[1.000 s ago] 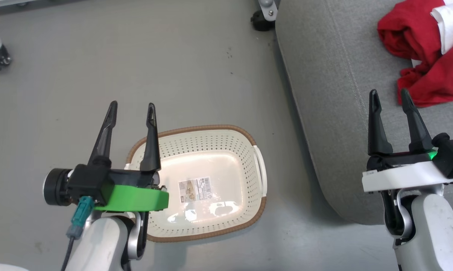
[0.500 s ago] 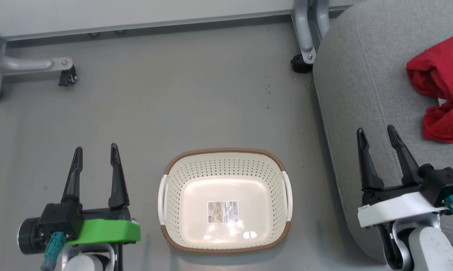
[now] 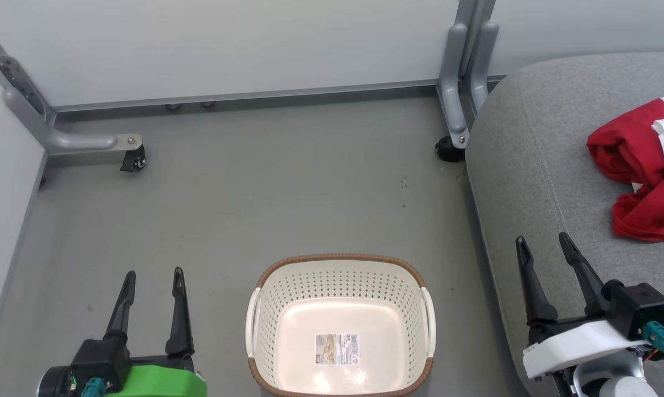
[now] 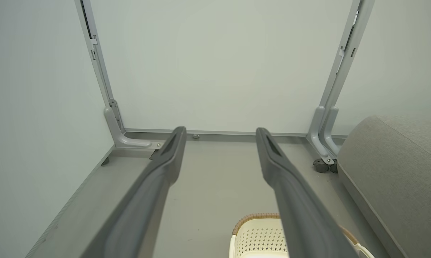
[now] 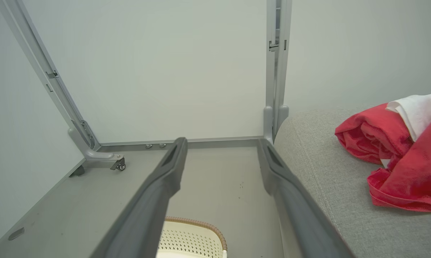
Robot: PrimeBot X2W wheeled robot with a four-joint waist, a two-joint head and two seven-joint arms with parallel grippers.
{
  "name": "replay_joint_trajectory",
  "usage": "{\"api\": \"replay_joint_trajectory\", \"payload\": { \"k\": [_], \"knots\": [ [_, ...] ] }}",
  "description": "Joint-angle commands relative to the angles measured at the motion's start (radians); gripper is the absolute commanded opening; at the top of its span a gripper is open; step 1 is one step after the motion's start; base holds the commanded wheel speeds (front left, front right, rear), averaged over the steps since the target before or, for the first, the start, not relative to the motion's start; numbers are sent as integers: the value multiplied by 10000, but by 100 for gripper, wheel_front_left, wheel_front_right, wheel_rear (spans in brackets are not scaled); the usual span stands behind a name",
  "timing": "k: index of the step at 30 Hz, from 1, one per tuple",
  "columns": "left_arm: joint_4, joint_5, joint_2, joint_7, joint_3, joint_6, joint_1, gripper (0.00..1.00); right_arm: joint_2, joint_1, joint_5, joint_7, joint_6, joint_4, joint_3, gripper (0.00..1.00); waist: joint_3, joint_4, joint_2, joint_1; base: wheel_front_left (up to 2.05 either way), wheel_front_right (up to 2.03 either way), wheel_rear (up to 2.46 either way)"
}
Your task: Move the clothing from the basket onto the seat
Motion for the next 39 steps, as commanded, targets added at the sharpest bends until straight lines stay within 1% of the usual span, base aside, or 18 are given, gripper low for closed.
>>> {"api": "replay_joint_trajectory", "payload": {
  "k": [1,13,29,30,34,39],
  "knots": [
    [55,102,-50,-5,62,-73,161,100,5,199,-74,33,-3,-108,23,100,-208,-14,0,1,0,0,0],
    [594,327,-207,-6,253,-411,115,100,135,526,-163,230,-3,-284,70,100,-354,-101,0,1,0,0,0],
    [781,614,-418,-6,529,-525,-7,100,113,466,-246,266,-3,-288,154,100,-313,-111,0,1,0,0,0],
    [786,563,-389,0,499,-507,133,0,117,385,-193,251,0,-259,159,0,-312,-112,0,1,0,0,0],
    [1059,407,-399,53,510,-518,165,0,129,404,-28,243,0,-21,215,0,-313,-113,0,1,0,0,0],
    [1127,-606,-412,341,647,-588,13,0,78,280,1076,331,0,157,179,0,-328,-113,0,1,0,0,0]
  ]
}}
